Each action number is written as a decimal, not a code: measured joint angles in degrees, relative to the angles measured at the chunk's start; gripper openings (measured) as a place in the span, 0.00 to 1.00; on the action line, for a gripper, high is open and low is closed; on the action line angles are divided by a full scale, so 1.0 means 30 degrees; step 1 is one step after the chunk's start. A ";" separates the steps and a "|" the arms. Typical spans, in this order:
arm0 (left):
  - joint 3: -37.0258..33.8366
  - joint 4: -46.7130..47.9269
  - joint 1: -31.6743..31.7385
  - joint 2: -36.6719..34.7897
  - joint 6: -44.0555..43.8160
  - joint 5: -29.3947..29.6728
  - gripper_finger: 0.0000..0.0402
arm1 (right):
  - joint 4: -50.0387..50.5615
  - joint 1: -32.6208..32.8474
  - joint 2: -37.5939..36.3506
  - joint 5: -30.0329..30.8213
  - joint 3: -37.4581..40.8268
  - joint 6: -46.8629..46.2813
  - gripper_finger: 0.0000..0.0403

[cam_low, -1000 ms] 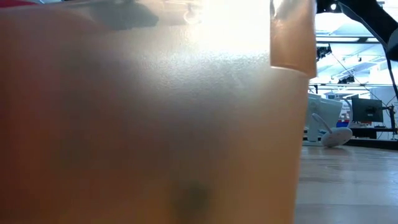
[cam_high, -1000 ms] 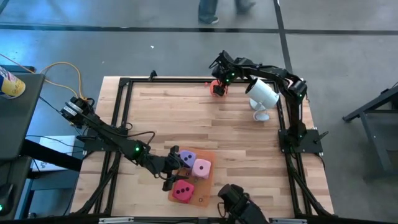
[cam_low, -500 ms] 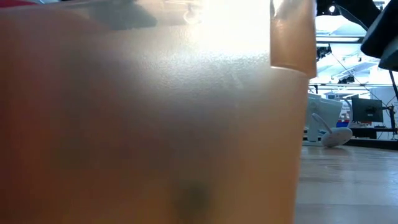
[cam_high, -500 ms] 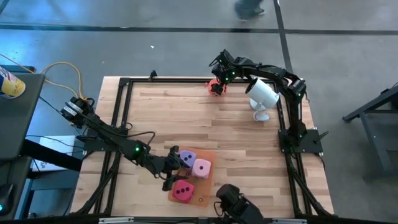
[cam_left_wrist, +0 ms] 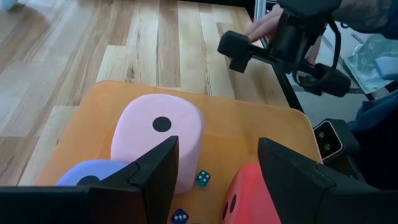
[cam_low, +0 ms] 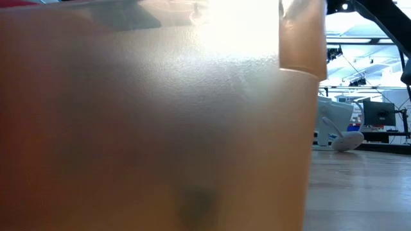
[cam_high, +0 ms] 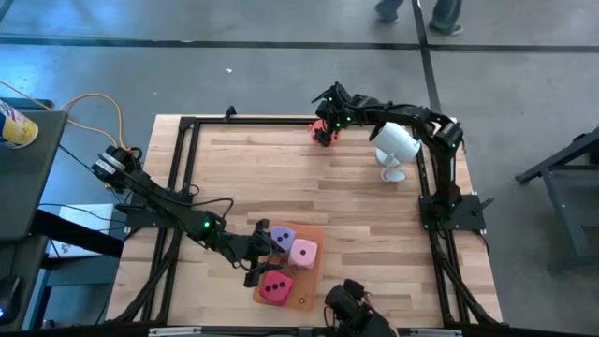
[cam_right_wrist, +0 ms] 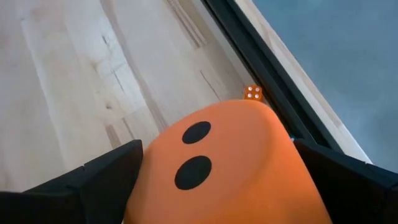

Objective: Pick & Place Dice
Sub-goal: Put the large orange dice into the orange bin

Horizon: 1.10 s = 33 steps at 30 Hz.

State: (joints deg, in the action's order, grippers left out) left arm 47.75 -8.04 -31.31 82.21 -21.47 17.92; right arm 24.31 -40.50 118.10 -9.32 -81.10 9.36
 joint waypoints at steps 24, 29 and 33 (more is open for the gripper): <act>0.0000 -0.0034 -0.0288 0.0000 -0.1004 -0.0140 0.53 | 0.0692 0.0562 -0.0058 0.3583 0.0007 -0.3108 0.97; 0.0000 -0.0039 -0.0291 0.0000 -0.0998 -0.0140 0.53 | 0.0740 0.0509 -0.0066 0.3510 0.0007 -0.3444 0.92; 0.0000 -0.0034 -0.0291 0.0000 -0.1005 -0.0133 0.53 | 0.0816 0.0462 -0.0066 0.3503 0.0007 -0.3694 0.85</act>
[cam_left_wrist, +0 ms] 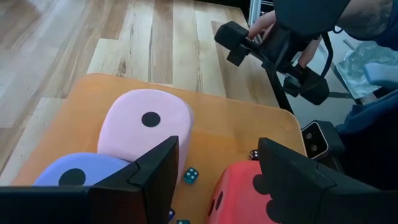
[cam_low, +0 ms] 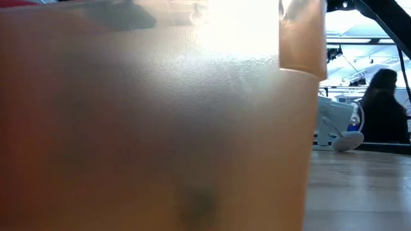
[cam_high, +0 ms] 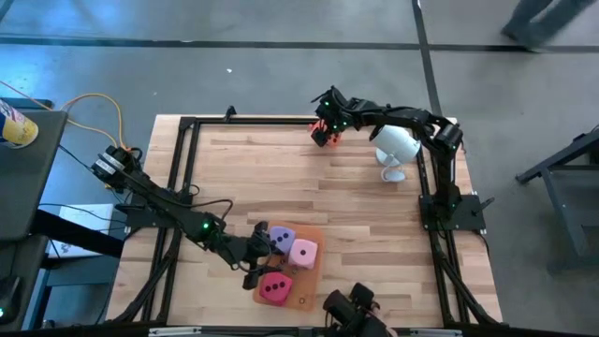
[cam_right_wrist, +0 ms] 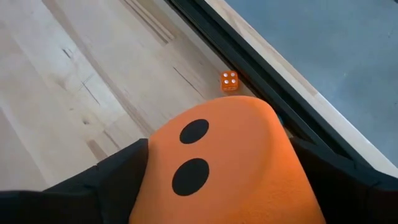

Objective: Pick & Place Dice
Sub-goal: Put the large orange dice into the orange bin

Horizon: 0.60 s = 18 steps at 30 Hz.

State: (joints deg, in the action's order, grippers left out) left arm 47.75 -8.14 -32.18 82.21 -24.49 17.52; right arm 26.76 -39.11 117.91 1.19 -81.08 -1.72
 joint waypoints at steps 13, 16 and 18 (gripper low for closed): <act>0.0000 -0.0004 0.0000 0.0000 0.0007 0.0000 0.53 | 0.0028 -0.0061 0.0209 -0.0274 -0.0015 -0.0082 0.84; 0.0000 0.0000 0.0000 0.0000 0.0007 0.0007 0.53 | -0.0084 -0.0066 0.0269 -0.0437 -0.0029 -0.0150 0.84; 0.0000 -0.0007 0.0000 0.0000 0.0007 0.0007 0.53 | -0.0201 -0.0066 0.0283 -0.0416 -0.0029 -0.0086 0.83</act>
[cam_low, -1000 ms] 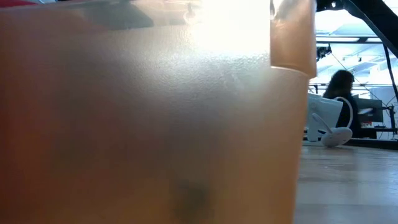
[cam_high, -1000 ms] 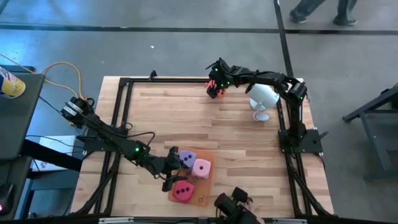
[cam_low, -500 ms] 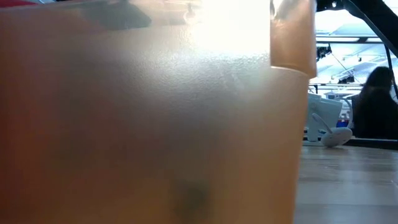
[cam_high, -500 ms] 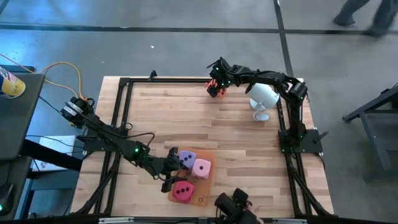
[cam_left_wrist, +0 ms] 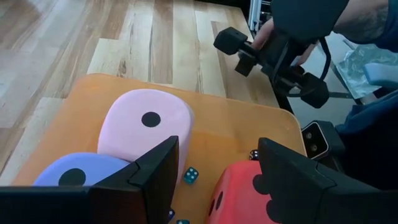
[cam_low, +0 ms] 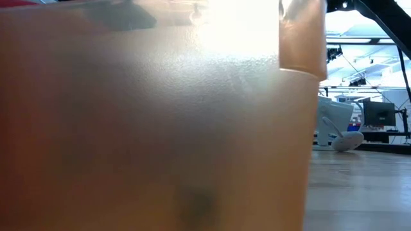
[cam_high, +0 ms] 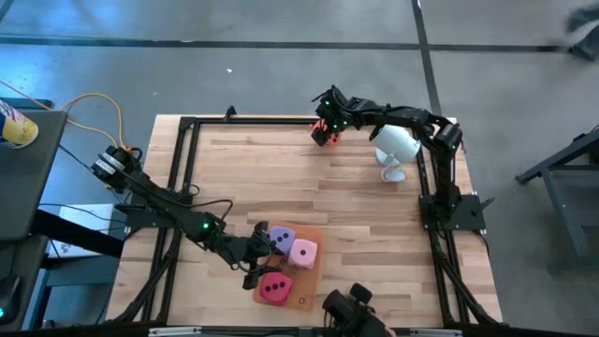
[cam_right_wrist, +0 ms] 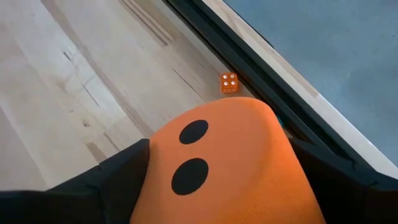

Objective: Pick & Place Dice
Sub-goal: Put the large orange dice into the orange bin

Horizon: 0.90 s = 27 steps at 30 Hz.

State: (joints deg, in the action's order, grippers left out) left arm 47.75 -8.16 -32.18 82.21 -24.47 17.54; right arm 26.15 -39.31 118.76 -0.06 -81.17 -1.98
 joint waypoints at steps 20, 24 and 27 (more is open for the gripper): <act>0.0000 0.0000 0.0003 0.0000 0.0000 0.0007 0.53 | 0.0429 0.0932 -0.1938 0.2573 0.0332 0.1735 0.81; 0.0000 -0.0015 -0.0068 0.0000 -0.0175 0.0066 0.53 | 0.1382 0.0920 -0.2805 0.3604 0.0364 0.1793 0.81; 0.0000 -0.0036 -0.0129 0.0000 -0.0299 0.0066 0.53 | 0.2234 0.1099 -0.3607 0.3954 0.0307 0.1807 0.80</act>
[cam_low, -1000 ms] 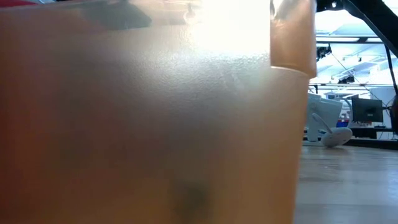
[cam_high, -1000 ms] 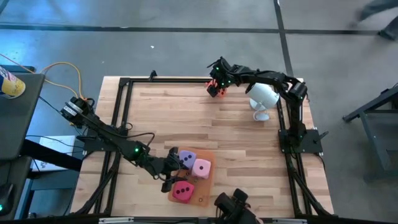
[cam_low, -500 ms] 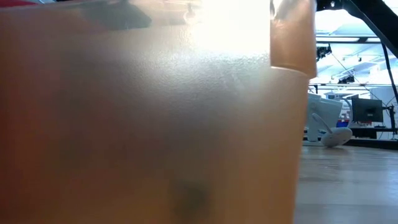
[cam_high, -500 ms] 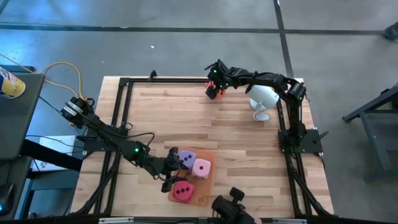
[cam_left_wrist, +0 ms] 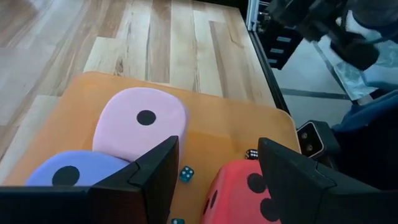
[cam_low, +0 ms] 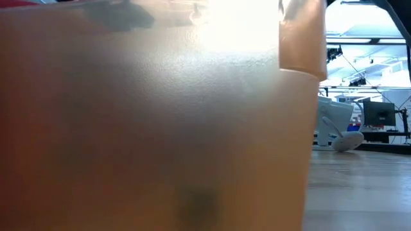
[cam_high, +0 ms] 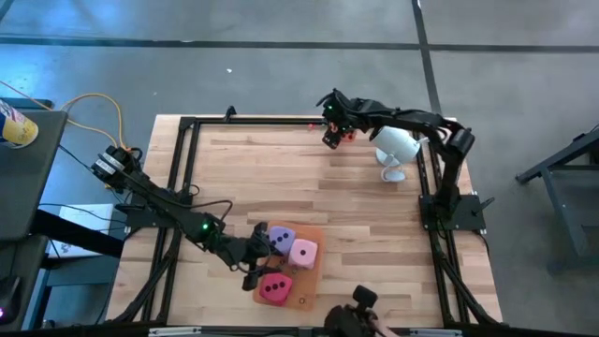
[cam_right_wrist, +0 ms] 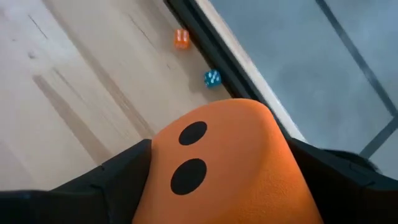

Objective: Pick & Place Dice
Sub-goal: Put the large orange dice into the orange bin

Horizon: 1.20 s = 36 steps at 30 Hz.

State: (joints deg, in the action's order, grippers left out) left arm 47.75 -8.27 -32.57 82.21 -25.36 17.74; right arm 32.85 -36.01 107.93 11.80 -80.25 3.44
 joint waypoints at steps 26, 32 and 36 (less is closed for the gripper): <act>0.0007 -0.0103 -0.0566 0.0000 -0.0199 -0.0007 0.53 | 0.3344 1.9225 -0.7049 0.5145 -0.0074 -0.8304 0.79; 0.0007 -0.0205 -0.1124 0.0000 0.0168 0.0007 0.53 | 0.0697 2.4405 -0.4330 0.9130 -0.0081 -1.2060 0.79; 0.0007 -0.0261 -0.1488 -0.0015 0.0446 0.0044 0.53 | -0.4487 2.5752 -0.1948 0.9962 -0.0066 -1.1505 0.79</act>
State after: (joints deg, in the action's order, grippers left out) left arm 47.77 -9.06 -37.03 82.17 -24.03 17.87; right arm 19.39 41.24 102.09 41.69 -80.44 -31.07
